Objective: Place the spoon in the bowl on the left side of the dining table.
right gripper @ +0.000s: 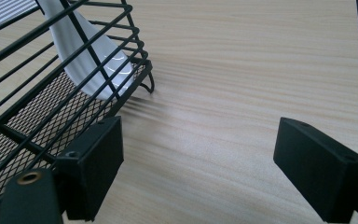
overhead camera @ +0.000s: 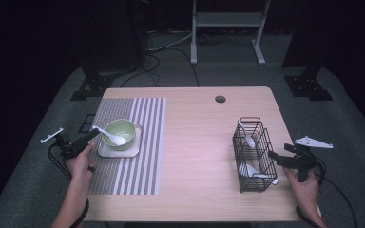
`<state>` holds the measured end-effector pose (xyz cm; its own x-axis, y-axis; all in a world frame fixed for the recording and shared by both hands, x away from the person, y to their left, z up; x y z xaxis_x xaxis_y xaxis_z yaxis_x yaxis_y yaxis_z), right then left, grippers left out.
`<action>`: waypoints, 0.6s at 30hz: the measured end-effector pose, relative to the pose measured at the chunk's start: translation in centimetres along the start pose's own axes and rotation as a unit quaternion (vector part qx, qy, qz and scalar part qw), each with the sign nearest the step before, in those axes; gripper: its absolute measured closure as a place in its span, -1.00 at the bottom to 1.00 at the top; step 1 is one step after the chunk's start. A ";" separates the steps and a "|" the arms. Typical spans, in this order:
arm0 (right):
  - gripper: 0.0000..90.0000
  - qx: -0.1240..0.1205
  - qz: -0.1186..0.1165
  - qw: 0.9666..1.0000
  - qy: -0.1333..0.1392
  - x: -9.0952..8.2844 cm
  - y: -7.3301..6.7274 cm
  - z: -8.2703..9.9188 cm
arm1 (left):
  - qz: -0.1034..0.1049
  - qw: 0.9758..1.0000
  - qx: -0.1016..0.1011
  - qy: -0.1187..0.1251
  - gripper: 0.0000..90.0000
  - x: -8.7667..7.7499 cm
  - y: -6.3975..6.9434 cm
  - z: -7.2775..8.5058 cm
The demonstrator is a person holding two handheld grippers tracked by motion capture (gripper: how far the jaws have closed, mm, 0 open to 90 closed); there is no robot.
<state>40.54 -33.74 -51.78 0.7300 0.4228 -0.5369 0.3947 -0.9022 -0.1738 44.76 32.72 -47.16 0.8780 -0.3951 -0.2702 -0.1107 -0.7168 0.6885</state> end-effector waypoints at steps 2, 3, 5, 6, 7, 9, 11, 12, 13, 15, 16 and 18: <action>-0.67 0.000 0.000 1.000 0.000 0.0 0.0 0.0 | 0.000 1.000 0.000 -0.001 0.83 0.0 0.0 0.1; -0.67 -0.001 0.000 1.000 0.000 0.0 0.0 0.0 | -0.001 1.000 -0.001 -0.001 0.83 0.0 0.0 0.1; -0.67 0.000 0.000 1.000 0.000 0.0 0.0 0.0 | -0.001 1.000 0.000 -0.001 0.83 0.0 -0.2 0.1; -0.67 0.000 0.000 1.000 0.000 0.0 0.0 0.0 | -0.001 1.000 -0.001 -0.001 0.83 0.0 -0.2 0.1; -0.67 0.000 0.000 1.000 0.000 0.0 0.0 0.0 | -0.003 1.000 0.000 -0.002 0.81 0.0 -0.3 0.1; -0.67 0.000 0.000 1.000 0.000 0.0 0.0 0.0 | -0.004 1.000 0.000 -0.003 0.80 0.0 -0.4 0.2; -0.67 0.000 0.000 1.000 0.000 0.0 0.0 0.0 | -0.004 1.000 -0.001 -0.004 0.79 0.0 -0.4 0.2; -0.67 0.000 0.000 1.000 0.000 0.0 0.0 0.0 | -0.003 1.000 0.000 -0.004 0.78 0.0 -0.4 0.3; -0.67 0.000 0.000 1.000 0.000 0.0 0.0 0.0 | -0.003 1.000 -0.001 -0.004 0.78 -0.1 -0.4 0.3; -0.67 0.000 0.000 1.000 0.000 0.0 0.0 0.0 | -0.004 1.000 0.000 -0.005 0.76 -0.1 -0.5 0.3; -0.67 0.000 0.001 1.000 0.000 0.0 0.0 0.0 | -0.004 1.000 -0.001 -0.005 0.74 -0.1 -0.6 0.3; -0.67 0.000 0.001 1.000 0.000 0.0 0.0 0.0 | -0.006 1.000 -0.001 -0.006 0.72 -0.2 -0.7 0.4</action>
Point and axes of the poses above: each handheld gripper's, and its own axes: x roughly forward along the jaws, z roughly out of its underside, y roughly to its right, the point moved 9 cm from there along x, roughly forward along the jaws, and after that the axes turned 1 degree about -z, right-handed, at the moved point
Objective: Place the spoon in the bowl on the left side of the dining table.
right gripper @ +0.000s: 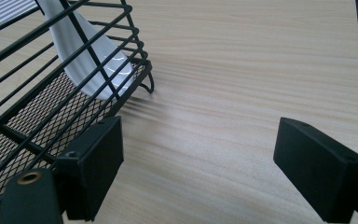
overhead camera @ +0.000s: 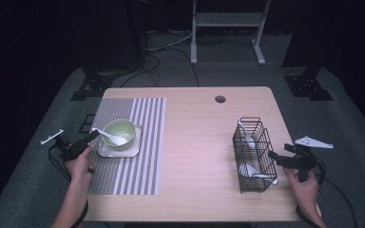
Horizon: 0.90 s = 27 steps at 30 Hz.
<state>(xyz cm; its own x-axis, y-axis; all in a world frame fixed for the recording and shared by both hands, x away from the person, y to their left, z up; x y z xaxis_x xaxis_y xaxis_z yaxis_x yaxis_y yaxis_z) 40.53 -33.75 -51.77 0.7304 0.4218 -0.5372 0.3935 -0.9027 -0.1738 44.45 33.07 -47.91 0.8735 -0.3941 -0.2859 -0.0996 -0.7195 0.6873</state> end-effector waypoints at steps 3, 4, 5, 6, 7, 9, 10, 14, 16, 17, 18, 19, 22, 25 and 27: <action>-0.67 -0.001 0.000 1.000 0.000 0.0 0.0 0.0 | 0.000 1.000 0.001 -0.002 0.70 -0.1 -0.2 0.1; -0.67 -0.001 0.000 1.000 -0.001 0.0 0.0 0.0 | 0.000 1.000 0.001 -0.002 0.69 -0.1 -0.1 0.2; -0.67 -0.001 0.000 1.000 -0.001 0.0 0.0 0.0 | 0.000 1.000 0.001 -0.002 0.67 -0.1 -0.1 0.2; -0.67 -0.001 0.000 1.000 0.000 0.0 0.0 0.0 | 0.000 1.000 0.002 -0.002 0.66 -0.2 -0.1 0.2; -0.67 -0.001 0.000 1.000 0.000 0.0 0.0 0.0 | -0.001 1.000 0.002 -0.003 0.66 -0.2 -0.1 0.3; -0.67 0.000 0.000 1.000 0.000 0.0 0.0 0.0 | 0.002 1.000 0.001 -0.003 0.65 -0.2 -0.1 0.3; -0.67 0.000 0.000 1.000 0.000 0.0 0.0 0.0 | 0.002 1.000 0.002 -0.002 0.64 -0.2 -0.1 0.4; -0.67 -0.001 0.001 1.000 0.001 0.0 0.0 0.0 | 0.003 1.000 0.007 -0.003 0.59 -0.4 0.0 0.5; -0.67 -0.001 0.001 1.000 0.000 0.0 0.0 0.0 | 0.002 1.000 0.010 -0.004 0.56 -0.5 0.0 0.6; -0.67 -0.001 0.001 1.000 0.000 0.0 0.0 0.0 | 0.001 1.000 0.010 -0.004 0.55 -0.5 0.0 0.6; -0.67 -0.001 0.001 1.000 0.000 0.0 0.0 0.0 | 0.001 1.000 0.009 -0.004 0.53 -0.6 -0.1 0.7; -0.67 -0.001 0.001 1.000 0.000 0.0 0.0 0.0 | 0.001 1.000 0.010 -0.003 0.51 -0.7 -0.1 0.7; -0.67 0.000 0.001 1.000 0.001 0.0 0.0 0.0 | -0.001 1.000 0.013 -0.007 0.45 -0.9 -0.2 0.9; -0.67 0.000 0.002 1.000 0.002 0.0 0.0 0.0 | -0.003 1.000 0.018 -0.008 0.39 -1.1 -0.2 1.1; -0.67 0.000 0.002 1.000 0.002 -0.1 0.0 0.0 | -0.006 1.000 0.023 -0.010 0.35 -1.4 -0.2 1.2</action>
Point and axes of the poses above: each handheld gripper's, and its own axes: x roughly forward along the jaws, z roughly out of its underside, y roughly to its right, the point moved 9 cm from there along x, roughly forward along the jaws, and after that the axes turned 1 degree about -z, right-handed, at the moved point
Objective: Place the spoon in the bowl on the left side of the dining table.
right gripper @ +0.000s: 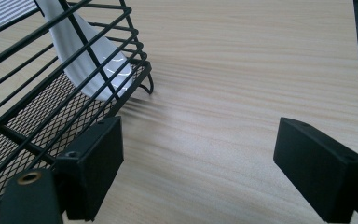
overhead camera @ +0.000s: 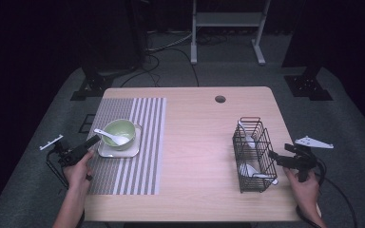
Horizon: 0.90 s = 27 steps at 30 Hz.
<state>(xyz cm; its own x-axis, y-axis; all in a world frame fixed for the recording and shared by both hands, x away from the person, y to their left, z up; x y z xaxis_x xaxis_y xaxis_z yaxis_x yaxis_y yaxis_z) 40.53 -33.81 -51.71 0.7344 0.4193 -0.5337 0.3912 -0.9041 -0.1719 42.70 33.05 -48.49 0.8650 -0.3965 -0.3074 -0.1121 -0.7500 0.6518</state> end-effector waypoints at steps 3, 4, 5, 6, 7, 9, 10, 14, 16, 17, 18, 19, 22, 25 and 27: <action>-0.67 0.001 0.000 1.000 0.001 0.0 0.0 0.0 | -0.001 1.000 0.006 -0.003 0.30 -0.2 0.1 0.2; -0.67 0.000 -0.001 1.000 0.002 0.0 0.0 0.0 | 0.000 1.000 0.007 -0.005 0.29 -0.3 0.1 0.2; -0.67 0.000 -0.001 1.000 0.003 0.0 0.0 0.0 | 0.001 1.000 0.009 -0.005 0.27 -0.4 0.1 0.3; -0.67 0.001 -0.001 1.000 0.003 0.0 0.0 -0.1 | 0.000 1.000 0.011 -0.007 0.26 -0.4 0.2 0.3; -0.67 0.001 -0.001 1.000 0.003 0.0 0.0 -0.1 | -0.001 1.000 0.014 -0.008 0.23 -0.5 0.3 0.4; -0.67 0.000 -0.001 1.000 0.003 0.0 0.0 -0.1 | -0.001 1.000 0.019 -0.012 0.18 -0.5 0.3 0.6; -0.67 0.001 -0.001 1.000 0.003 0.0 0.0 -0.1 | 0.001 1.000 0.018 -0.013 0.17 -0.5 0.5 0.7; -0.67 0.001 -0.001 1.000 0.004 -0.1 0.0 -0.1 | 0.004 1.000 0.021 -0.018 0.08 -0.5 0.7 1.1; -0.67 0.001 -0.001 1.000 0.004 -0.1 0.0 -0.1 | 0.004 0.999 0.022 -0.022 0.03 -0.6 0.7 1.4; -0.67 0.001 0.000 1.000 0.004 -0.1 0.0 -0.1 | 0.006 0.999 0.023 -0.024 0.01 -0.7 0.8 1.5; -0.67 0.001 -0.001 1.000 0.004 -0.1 0.0 -0.1 | 0.009 0.999 0.025 -0.025 0.00 -0.8 0.8 1.5; -0.67 0.002 -0.001 1.000 0.004 -0.1 0.0 -0.1 | 0.010 0.999 0.026 -0.027 0.00 -0.8 0.8 1.6; -0.67 0.001 -0.001 1.000 0.005 -0.1 0.0 -0.1 | 0.010 0.999 0.032 -0.030 -0.04 -1.0 0.9 1.8; -0.67 0.002 -0.001 1.000 0.005 -0.1 0.0 -0.1 | 0.009 0.999 0.035 -0.033 -0.10 -1.2 0.9 2.0; -0.67 0.002 -0.001 1.000 0.005 -0.1 0.0 -0.1 | 0.007 0.998 0.041 -0.037 -0.12 -1.3 0.9 2.2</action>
Point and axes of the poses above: each handheld gripper's, and its own axes: x roughly forward along the jaws, z roughly out of its underside, y roughly to its right, the point moved 9 cm from there along x, roughly forward along the jaws, and after that the axes turned 1 degree about -z, right-handed, at the moved point
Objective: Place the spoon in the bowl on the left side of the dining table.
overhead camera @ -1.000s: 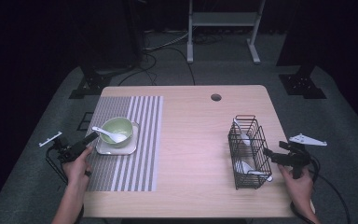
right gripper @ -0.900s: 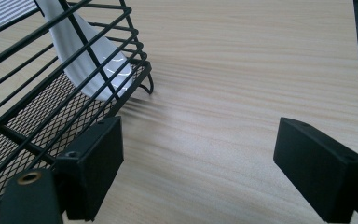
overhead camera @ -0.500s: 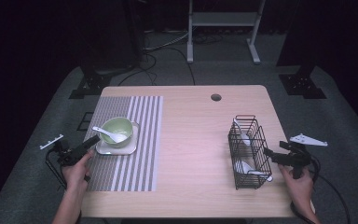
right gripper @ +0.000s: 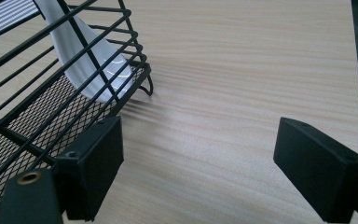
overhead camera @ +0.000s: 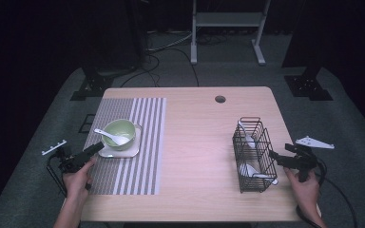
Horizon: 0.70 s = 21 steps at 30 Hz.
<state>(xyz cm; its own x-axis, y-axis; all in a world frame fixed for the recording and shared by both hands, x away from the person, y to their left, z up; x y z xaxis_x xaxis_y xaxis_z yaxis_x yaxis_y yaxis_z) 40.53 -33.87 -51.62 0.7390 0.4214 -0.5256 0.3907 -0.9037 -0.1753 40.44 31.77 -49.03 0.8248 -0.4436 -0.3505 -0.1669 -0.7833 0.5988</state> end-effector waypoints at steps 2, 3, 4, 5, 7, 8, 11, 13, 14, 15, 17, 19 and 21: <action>-0.67 0.000 0.000 1.000 0.000 0.0 0.0 0.0 | -0.003 1.000 0.003 -0.003 -0.15 0.0 0.0 0.3; -0.67 0.000 0.000 1.000 0.000 0.0 0.0 0.0 | -0.002 1.000 0.001 -0.005 -0.16 0.0 0.0 0.4; -0.67 0.000 0.000 1.000 0.000 0.0 0.0 0.0 | -0.002 1.000 0.002 -0.006 -0.17 0.0 0.0 0.5; -0.67 0.000 0.000 1.000 0.000 0.0 0.0 0.0 | -0.002 1.000 0.004 -0.007 -0.19 -0.1 0.0 0.5; -0.67 0.000 0.000 1.000 0.000 0.0 0.0 0.0 | -0.001 1.000 0.006 -0.011 -0.21 -0.1 0.2 0.8; -0.67 0.000 0.000 1.000 -0.001 0.0 0.0 0.0 | -0.001 1.000 0.009 -0.013 -0.24 -0.1 0.3 0.8; -0.67 0.000 0.000 1.000 0.000 0.0 0.0 0.0 | 0.003 1.000 0.013 -0.018 -0.30 -0.1 0.8 1.1; -0.67 0.000 0.000 1.000 0.000 0.0 0.0 0.0 | 0.005 1.000 0.020 -0.021 -0.33 -0.2 1.2 1.3; -0.67 0.000 0.000 1.000 0.000 0.0 0.0 0.0 | 0.006 1.000 0.021 -0.023 -0.35 -0.2 1.3 1.4; -0.67 0.001 0.000 1.000 0.000 0.0 0.0 0.0 | 0.007 0.999 0.022 -0.024 -0.36 -0.2 1.5 1.5; -0.67 0.001 0.000 1.000 0.000 0.0 0.0 0.0 | 0.011 0.999 0.023 -0.028 -0.39 -0.1 1.9 1.7; -0.67 0.001 0.000 1.000 0.000 0.0 0.0 0.0 | 0.012 0.999 0.031 -0.030 -0.42 -0.1 2.1 1.9; -0.67 0.001 0.000 1.000 0.001 0.0 0.0 0.0 | 0.016 0.999 0.034 -0.035 -0.43 -0.1 2.5 2.2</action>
<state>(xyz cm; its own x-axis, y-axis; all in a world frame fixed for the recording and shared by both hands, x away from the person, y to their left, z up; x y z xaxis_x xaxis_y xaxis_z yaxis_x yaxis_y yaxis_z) 40.51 -33.91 -51.59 0.7399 0.4213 -0.5245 0.3892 -0.9040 -0.1770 38.77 28.83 -49.11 0.7790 -0.4968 -0.3825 -0.2313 -0.7948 0.5611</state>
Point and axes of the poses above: each handheld gripper's, and its own axes: x roughly forward along the jaws, z roughly out of its underside, y roughly to its right, the point moved 9 cm from there along x, roughly forward along the jaws, and after that the axes turned 1 degree about -z, right-handed, at the moved point
